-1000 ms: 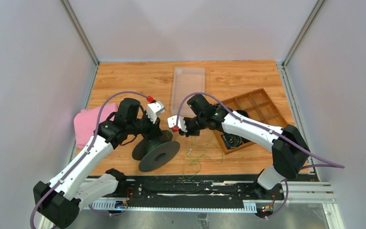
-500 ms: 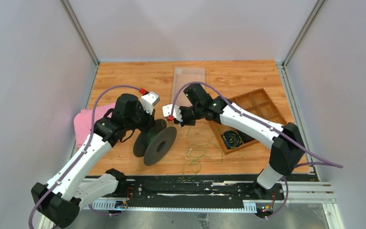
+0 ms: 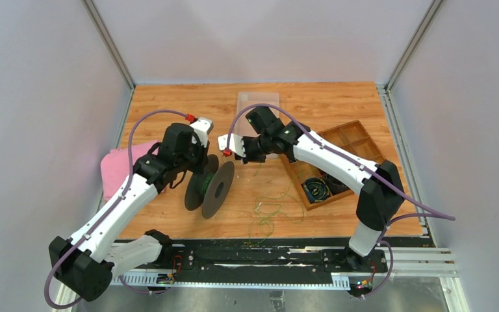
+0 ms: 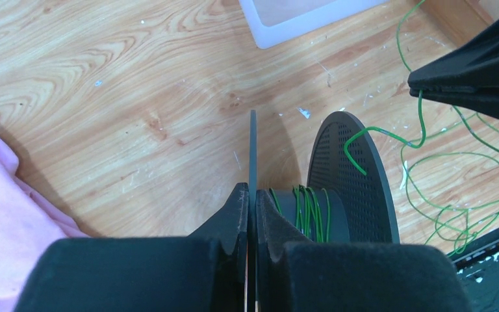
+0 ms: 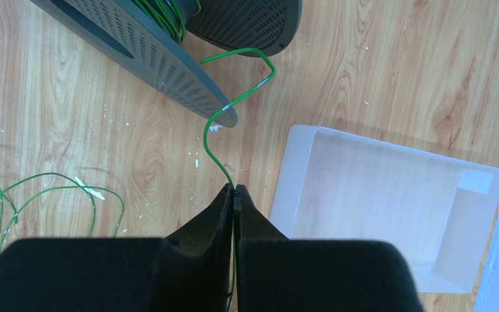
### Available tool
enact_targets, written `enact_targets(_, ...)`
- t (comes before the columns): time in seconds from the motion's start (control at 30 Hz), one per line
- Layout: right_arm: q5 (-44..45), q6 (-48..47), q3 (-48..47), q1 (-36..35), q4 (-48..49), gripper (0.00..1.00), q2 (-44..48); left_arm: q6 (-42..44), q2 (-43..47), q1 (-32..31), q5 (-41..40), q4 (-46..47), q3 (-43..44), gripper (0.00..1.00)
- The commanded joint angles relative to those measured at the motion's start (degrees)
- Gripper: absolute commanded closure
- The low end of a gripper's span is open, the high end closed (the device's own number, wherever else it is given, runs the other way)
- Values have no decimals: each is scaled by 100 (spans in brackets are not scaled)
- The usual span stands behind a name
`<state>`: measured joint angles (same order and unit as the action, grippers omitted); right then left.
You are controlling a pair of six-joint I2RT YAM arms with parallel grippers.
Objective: Wrap the cables
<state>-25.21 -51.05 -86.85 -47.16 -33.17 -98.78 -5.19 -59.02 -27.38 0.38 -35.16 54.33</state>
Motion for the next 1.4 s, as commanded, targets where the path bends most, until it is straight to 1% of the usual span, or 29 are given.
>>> enact_targets(0.0,157,-47,-216,65,-358,99,-69,-314,-37,38,-21,442,5,97)
enact_targets(0.07,144,-10,-264,65,-430,99,-80,-337,-42,39,17,460,-15,94)
enact_targets(0.13,112,34,-267,66,-437,99,-64,-351,-24,39,87,498,-63,87)
enact_targets(0.4,78,102,-310,66,-480,99,-13,-324,93,39,297,527,-117,72)
enact_targets(0.43,79,75,-333,64,-498,99,-2,-294,119,46,316,501,-103,69)
enact_targets(0.57,26,-257,-470,66,-673,99,5,-96,302,84,459,378,-136,52)
enact_targets(0.7,-124,-643,-917,63,-1113,99,-180,222,559,217,729,164,-194,37)
enact_targets(0.83,-354,-1029,-1571,42,-1794,99,-551,523,768,389,1085,-221,-192,27)
enact_targets(0.93,-364,-1149,-2137,-27,-2345,99,-890,670,875,687,1441,-523,-171,24)
enact_targets(0.97,-342,-1153,-2348,-57,-2444,99,-999,754,904,719,1444,-624,-123,24)
enact_targets(1.1,-351,-1137,-2555,-103,-2483,99,-1200,1147,956,853,1734,-948,23,23)
enact_targets(1.2,-269,-1286,-2510,-113,-2331,99,-1246,1419,1112,1017,2259,-716,-240,23)
enact_targets(1.37,-252,-1743,-2650,-115,-2262,99,-1416,1653,1072,1263,2723,-439,-500,23)
